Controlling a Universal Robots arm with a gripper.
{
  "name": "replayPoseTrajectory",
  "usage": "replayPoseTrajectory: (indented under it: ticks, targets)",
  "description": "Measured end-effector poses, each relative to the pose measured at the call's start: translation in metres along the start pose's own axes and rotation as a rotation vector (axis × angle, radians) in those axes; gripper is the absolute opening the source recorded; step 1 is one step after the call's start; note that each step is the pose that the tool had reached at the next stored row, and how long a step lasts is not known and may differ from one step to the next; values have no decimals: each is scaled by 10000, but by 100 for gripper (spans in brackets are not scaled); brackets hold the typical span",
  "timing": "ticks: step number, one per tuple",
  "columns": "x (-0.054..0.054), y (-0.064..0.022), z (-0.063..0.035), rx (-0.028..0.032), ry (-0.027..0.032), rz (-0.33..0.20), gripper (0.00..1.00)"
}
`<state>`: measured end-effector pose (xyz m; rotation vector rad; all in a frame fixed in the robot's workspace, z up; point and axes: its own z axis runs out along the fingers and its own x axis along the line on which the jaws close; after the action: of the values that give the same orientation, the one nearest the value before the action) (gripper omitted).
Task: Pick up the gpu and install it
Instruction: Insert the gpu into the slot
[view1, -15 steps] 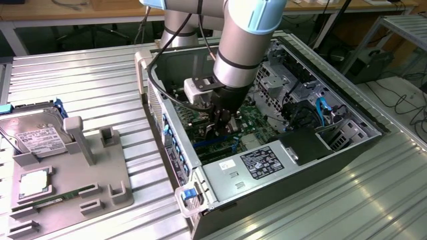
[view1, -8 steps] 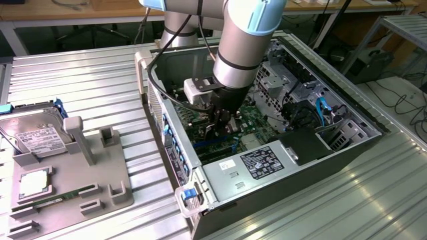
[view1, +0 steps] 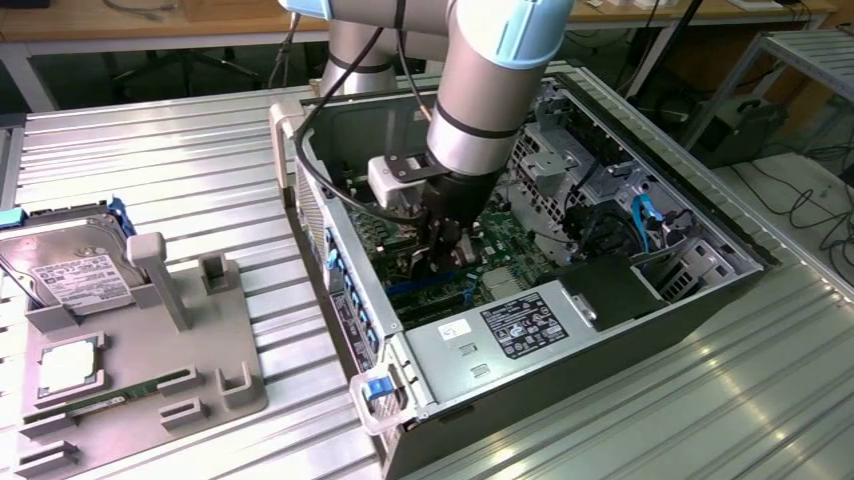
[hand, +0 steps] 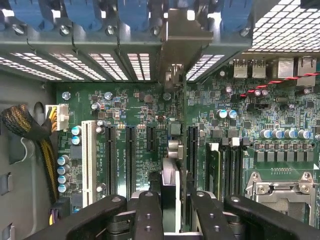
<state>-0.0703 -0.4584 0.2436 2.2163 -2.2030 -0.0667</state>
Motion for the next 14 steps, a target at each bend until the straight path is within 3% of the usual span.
replayPoseTrajectory:
  ticks: [6, 14]
  targets:
    - [0, 1, -14, 1, -2, 0, 27]
    - [3, 0, -3, 1, 56, 1, 27]
